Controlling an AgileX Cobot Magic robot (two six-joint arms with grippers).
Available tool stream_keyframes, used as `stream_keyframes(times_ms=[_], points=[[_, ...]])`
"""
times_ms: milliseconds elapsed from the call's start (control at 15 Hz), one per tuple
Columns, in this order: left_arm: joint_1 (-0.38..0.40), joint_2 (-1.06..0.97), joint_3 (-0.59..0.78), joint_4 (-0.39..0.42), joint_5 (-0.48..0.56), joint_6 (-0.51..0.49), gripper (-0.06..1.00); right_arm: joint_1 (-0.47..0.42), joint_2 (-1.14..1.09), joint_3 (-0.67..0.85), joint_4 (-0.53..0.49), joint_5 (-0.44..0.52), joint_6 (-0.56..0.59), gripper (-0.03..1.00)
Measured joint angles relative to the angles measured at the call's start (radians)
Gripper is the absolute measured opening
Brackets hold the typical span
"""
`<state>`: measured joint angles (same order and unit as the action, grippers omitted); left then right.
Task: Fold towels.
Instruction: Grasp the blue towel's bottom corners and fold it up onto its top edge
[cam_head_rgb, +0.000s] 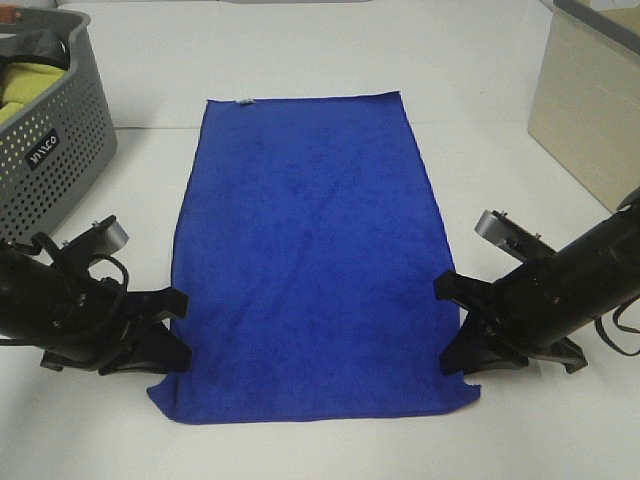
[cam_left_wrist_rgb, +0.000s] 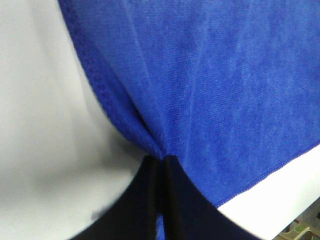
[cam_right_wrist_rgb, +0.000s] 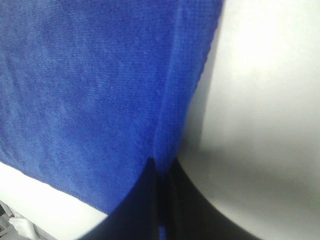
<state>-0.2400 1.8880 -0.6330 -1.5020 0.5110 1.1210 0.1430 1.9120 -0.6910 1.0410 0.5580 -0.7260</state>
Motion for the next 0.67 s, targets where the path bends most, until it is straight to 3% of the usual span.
stream_keyframes(times_ms=[267,667], points=[[0.0,-0.091,0.028,0.129,0.008,-0.119,0.01,0.0,-0.057,0.008,-0.082,0.008,0.065,0.0],[0.0,-0.275,0.253,0.142,0.031,-0.134,0.01,0.0,-0.243,0.195,-0.116,0.055,0.107,0.0]])
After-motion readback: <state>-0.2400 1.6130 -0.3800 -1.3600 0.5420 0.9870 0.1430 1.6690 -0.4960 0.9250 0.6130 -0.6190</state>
